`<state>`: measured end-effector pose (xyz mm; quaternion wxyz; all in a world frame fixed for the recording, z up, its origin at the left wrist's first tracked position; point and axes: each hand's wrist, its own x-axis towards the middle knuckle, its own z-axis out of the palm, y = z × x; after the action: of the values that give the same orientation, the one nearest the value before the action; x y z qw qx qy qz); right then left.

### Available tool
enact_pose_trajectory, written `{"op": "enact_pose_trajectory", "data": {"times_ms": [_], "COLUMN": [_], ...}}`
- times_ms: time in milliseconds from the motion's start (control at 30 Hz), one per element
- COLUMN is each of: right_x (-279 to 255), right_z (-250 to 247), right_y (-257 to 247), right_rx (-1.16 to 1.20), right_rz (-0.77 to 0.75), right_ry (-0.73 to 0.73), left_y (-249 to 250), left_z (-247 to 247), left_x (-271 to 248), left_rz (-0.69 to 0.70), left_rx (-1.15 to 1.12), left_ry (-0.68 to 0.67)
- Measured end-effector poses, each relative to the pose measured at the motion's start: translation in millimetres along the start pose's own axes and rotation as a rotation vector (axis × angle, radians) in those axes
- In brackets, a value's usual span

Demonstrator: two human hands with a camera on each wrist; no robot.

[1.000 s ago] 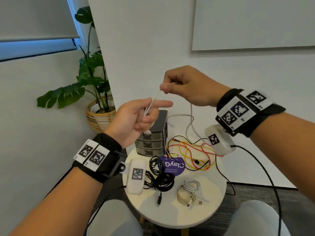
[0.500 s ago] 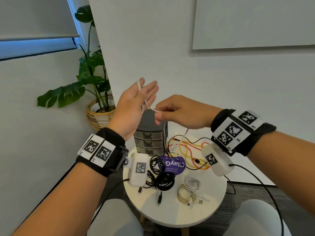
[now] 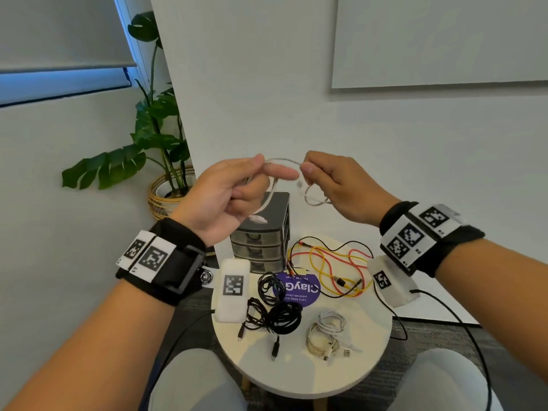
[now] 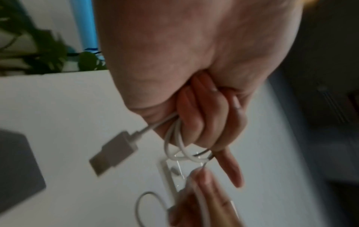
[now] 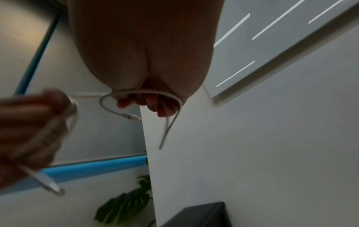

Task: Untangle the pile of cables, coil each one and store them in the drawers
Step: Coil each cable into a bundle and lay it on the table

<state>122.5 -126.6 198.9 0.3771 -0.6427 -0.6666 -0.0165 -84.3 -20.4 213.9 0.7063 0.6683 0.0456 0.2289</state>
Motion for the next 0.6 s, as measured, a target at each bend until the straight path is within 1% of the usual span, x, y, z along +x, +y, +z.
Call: {"op": "enact_pose_trajectory", "data": {"times_ms": [67, 167, 200, 267, 333, 400, 467, 500, 533, 600], "right_x": [-5, -13, -17, -21, -20, -14, -3, 2, 7, 14], "right_z": [13, 34, 39, 45, 41, 29, 12, 3, -5, -19], "right_y": [1, 0, -2, -9, -20, -30, -35, -34, -33, -26], "right_rx": [0.002, 0.013, -0.007, -0.074, -0.123, -0.161, -0.186, -0.189, -0.195, -0.228], "right_rz": [0.014, 0.030, 0.015, -0.050, -0.128, -0.199, -0.267, -0.301, -0.323, -0.317], "right_ry": [-0.033, -0.151, -0.200, -0.286, -0.316, -0.288, -0.251, -0.238, -0.229, -0.200], "left_y": [0, 1, 0, -5, -13, -20, -23, -25, -25, -22], "left_z": [3, 6, 6, 6, 5, 6, 7, 6, 6, 9], "left_x": [4, 10, 12, 14, 16, 17, 14, 12, 9, 4], "left_rz": [0.061, 0.175, 0.190, 0.178, 0.138, 0.081, 0.023, 0.016, 0.022, 0.036], "left_rx": [-0.113, -0.175, -0.189, -0.165, -0.043, 0.145, 0.400, 0.501, 0.561, 0.626], "left_ry": [0.002, 0.120, 0.159, 0.244, 0.335, 0.347, 0.318, 0.288, 0.243, 0.156]}}
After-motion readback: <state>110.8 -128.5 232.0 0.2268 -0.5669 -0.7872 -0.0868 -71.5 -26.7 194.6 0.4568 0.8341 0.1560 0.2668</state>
